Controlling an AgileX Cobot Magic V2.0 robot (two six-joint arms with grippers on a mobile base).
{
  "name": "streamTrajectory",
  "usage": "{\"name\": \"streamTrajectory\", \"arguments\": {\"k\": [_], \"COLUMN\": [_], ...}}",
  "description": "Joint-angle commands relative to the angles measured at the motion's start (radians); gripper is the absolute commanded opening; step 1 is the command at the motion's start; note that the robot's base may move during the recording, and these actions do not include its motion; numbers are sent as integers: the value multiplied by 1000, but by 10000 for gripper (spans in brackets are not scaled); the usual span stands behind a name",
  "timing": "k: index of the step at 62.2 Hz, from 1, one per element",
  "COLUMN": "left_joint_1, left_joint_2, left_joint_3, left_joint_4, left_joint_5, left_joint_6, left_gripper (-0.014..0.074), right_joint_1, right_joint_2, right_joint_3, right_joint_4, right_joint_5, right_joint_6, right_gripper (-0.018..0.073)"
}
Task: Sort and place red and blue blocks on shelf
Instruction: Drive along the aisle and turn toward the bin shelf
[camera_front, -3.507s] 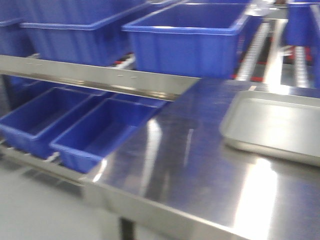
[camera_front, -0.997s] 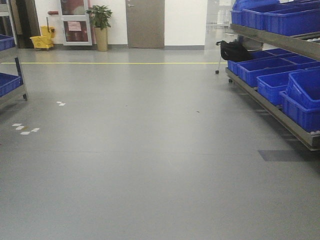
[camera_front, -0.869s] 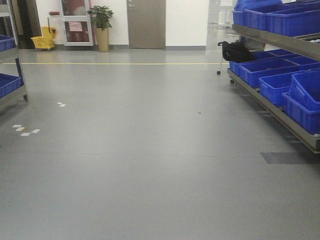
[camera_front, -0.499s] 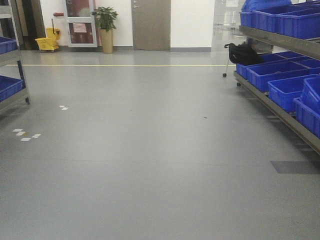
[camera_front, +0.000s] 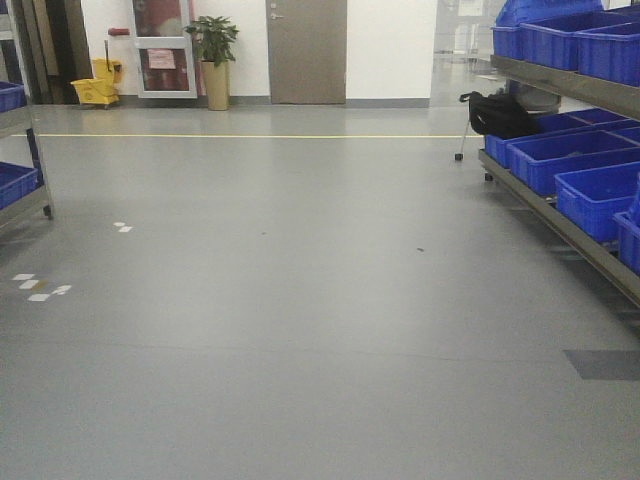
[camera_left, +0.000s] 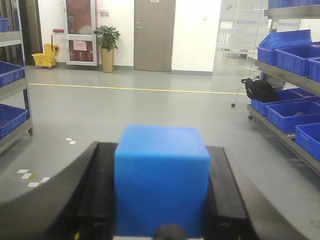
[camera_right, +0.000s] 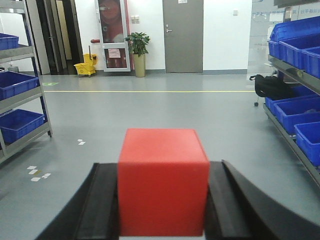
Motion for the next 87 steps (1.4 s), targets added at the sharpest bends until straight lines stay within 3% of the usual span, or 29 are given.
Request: {"name": "streamTrajectory", "arguments": {"k": [1,87], "left_joint_1": [0,0], "left_joint_2": [5,5], "left_joint_3": [-29,-29], "left_joint_4": [0,0], "left_joint_5": [-90,-90], "left_joint_6": [-3,-3], "left_gripper": [134,134], "right_joint_1": [-4,-4], "right_joint_2": [8,8], "right_joint_3": [-25,-25], "right_joint_4": [1,1], "right_joint_5": [-91,-91], "right_joint_6": [-10,-10], "right_gripper": [48,48]}}
